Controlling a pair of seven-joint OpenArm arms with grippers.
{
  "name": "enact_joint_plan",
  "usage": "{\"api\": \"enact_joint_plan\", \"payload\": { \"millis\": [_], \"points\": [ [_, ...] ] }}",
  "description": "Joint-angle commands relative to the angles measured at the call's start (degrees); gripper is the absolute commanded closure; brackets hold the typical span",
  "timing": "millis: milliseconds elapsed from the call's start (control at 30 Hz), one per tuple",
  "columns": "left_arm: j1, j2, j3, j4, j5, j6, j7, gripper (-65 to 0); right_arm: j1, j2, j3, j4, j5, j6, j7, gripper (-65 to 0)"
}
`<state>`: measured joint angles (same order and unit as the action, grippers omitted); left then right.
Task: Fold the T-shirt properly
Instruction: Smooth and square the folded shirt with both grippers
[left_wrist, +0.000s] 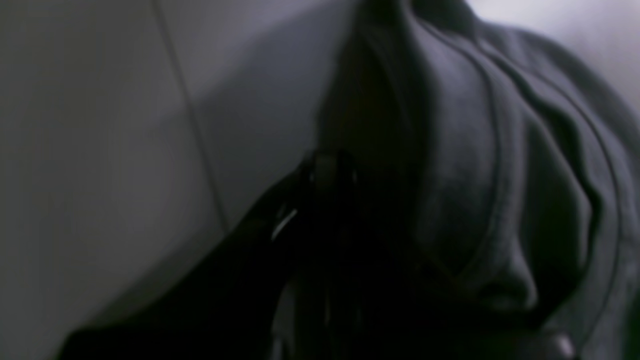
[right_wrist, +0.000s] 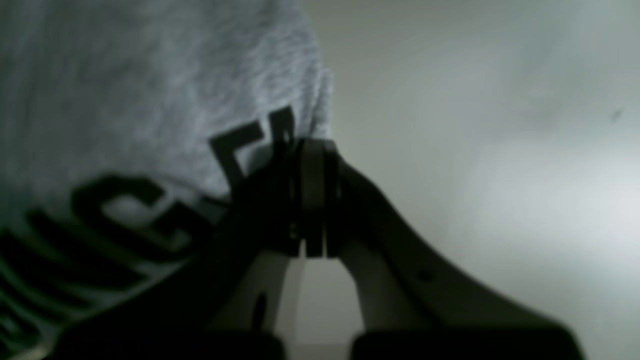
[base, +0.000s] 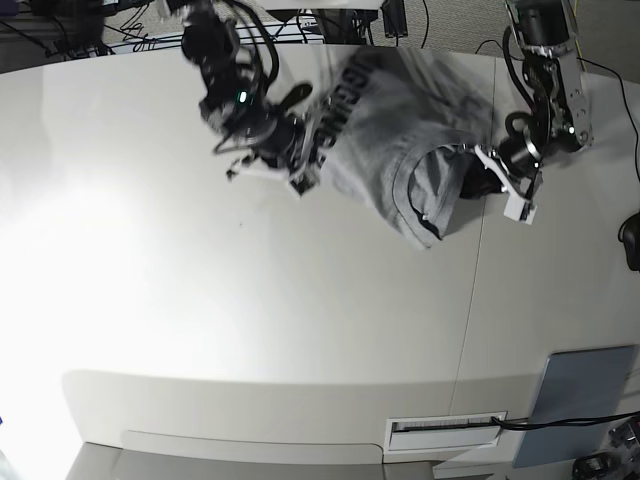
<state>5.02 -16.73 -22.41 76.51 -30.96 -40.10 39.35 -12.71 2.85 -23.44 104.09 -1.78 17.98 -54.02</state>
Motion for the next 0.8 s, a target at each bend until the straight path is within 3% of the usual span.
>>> {"api": "enact_joint_plan", "payload": {
  "millis": [0, 100, 200, 433, 633, 767],
  "points": [
    [-0.7, -1.5, -0.2, 0.6, -1.7, 0.1, -0.1, 0.0, -0.4, -0.1, -0.2, 2.3, 0.2, 0.2, 1.2, 0.0],
    [-0.5, -3.5, -0.3, 1.2, -6.2, 0.1, 2.5, 0.0, -1.6, 0.0, -0.1, 5.2, -0.3, -0.6, 1.3, 0.0],
    [1.6, -6.2, -0.3, 3.8, -10.8, 0.1, 6.3, 0.0, -1.0, 0.5, -0.1, 6.0, -4.1, -4.3, 2.2, 0.0],
    [15.1, -13.7, -0.3, 13.3, -21.7, 0.1, 6.1, 0.0, 2.3, 2.1, -0.1, 5.9, -5.3, -6.3, 2.4, 0.0],
    [24.8, -13.2, -0.3, 17.0, -24.5, 0.1, 6.0, 0.0, 2.7, 2.1, -0.1, 4.7, -5.3, -6.2, 3.3, 0.0],
    [26.6, -9.8, -0.3, 17.0, -24.5, 0.1, 5.4, 0.0, 2.7, 2.1, -0.1, 3.0, -5.2, -6.2, 3.3, 0.0]
  ]
}}
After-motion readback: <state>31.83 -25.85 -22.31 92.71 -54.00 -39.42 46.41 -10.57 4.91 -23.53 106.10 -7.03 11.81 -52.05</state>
